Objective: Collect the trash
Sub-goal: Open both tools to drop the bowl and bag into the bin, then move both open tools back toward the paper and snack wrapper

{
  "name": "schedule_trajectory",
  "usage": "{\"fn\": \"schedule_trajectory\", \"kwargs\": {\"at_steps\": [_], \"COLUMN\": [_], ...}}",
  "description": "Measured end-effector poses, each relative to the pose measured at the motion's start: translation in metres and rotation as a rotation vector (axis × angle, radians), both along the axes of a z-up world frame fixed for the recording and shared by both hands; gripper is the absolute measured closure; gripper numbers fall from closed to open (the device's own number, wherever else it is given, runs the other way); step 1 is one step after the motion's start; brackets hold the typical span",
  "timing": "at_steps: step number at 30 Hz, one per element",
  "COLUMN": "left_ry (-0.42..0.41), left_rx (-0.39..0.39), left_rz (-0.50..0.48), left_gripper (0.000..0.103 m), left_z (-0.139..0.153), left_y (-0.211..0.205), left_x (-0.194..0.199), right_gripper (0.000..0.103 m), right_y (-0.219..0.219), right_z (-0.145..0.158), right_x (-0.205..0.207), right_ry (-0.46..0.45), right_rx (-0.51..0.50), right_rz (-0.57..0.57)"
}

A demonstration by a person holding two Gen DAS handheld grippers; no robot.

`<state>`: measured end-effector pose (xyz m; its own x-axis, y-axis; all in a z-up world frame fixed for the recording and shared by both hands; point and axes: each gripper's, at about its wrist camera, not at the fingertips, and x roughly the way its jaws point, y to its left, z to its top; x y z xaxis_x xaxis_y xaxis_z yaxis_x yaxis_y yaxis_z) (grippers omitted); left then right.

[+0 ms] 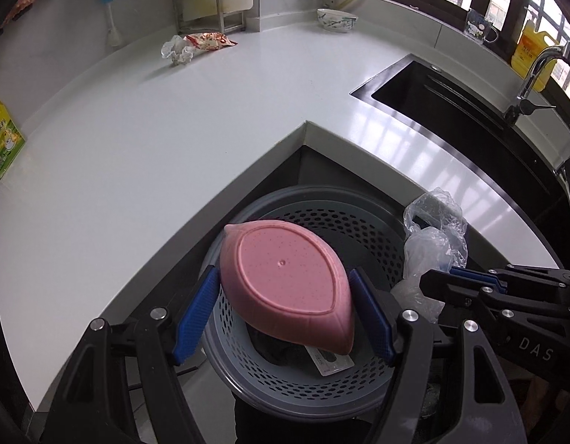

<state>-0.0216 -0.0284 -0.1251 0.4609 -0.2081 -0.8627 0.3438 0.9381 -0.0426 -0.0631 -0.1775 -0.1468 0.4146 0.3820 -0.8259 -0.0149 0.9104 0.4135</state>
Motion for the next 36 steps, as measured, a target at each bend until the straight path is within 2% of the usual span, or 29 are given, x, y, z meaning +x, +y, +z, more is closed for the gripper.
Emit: {"fn": "schedule_trajectory", "kwargs": {"at_steps": [10, 11, 14, 19, 30, 36], "left_ry": [0.063, 0.063, 0.057, 0.047, 0.056, 0.013], "left_rx": [0.016, 0.020, 0.039, 0.046, 0.046, 0.052], "left_rz": [0.006, 0.008, 0.019, 0.045, 0.091, 0.120], "left_gripper": [0.032, 0.031, 0.031, 0.021, 0.014, 0.009], "left_z": [-0.028, -0.029, -0.028, -0.021, -0.004, 0.020], "left_y": [0.000, 0.001, 0.003, 0.009, 0.015, 0.020], "left_x": [0.006, 0.006, 0.005, 0.006, 0.001, 0.002], "right_gripper": [0.087, 0.084, 0.056, 0.056, 0.056, 0.056], "right_y": [0.001, 0.001, -0.001, -0.008, -0.016, -0.017], "right_z": [-0.030, -0.030, -0.026, -0.018, 0.000, 0.011], "right_x": [0.001, 0.000, -0.001, -0.003, -0.003, -0.001], "right_ry": [0.063, 0.059, 0.050, 0.025, 0.016, 0.007], "right_rx": [0.035, 0.038, 0.035, 0.030, 0.034, 0.048], "right_rz": [0.031, 0.033, 0.027, 0.013, 0.000, 0.005]}}
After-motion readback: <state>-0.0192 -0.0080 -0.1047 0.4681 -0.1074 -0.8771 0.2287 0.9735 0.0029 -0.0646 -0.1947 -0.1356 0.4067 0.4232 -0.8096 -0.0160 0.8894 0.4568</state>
